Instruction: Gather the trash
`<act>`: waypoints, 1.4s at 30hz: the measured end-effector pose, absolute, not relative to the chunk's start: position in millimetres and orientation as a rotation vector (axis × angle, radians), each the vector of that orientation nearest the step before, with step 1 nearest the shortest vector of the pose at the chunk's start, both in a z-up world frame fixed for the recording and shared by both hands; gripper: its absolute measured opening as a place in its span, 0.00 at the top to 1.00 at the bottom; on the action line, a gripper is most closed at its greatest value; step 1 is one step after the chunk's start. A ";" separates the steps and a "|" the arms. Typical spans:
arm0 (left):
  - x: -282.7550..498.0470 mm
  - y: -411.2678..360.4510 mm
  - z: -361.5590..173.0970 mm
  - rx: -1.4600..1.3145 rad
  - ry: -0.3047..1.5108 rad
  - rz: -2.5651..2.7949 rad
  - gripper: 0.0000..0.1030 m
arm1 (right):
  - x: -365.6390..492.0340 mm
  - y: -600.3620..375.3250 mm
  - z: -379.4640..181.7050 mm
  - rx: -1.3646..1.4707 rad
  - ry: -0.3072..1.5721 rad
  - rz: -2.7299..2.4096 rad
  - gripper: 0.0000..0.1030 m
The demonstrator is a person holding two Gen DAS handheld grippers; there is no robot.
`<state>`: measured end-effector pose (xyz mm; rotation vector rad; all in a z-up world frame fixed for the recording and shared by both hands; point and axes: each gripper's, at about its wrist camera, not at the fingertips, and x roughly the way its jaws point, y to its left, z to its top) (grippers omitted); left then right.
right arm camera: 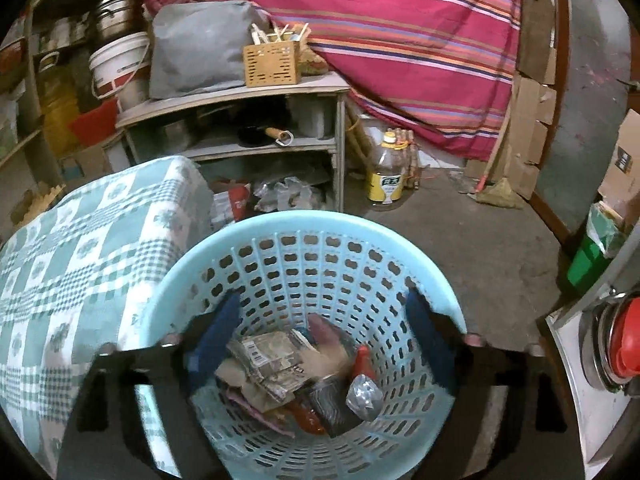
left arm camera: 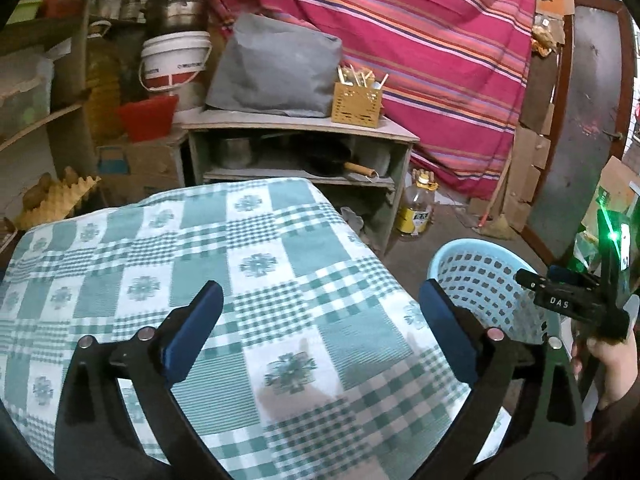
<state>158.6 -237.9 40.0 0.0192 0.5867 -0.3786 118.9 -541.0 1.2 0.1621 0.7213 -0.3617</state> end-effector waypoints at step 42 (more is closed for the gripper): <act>32.6 -21.4 27.4 -0.042 0.505 -0.007 0.05 | 21.0 -285.2 29.1 0.038 0.530 -0.063 0.04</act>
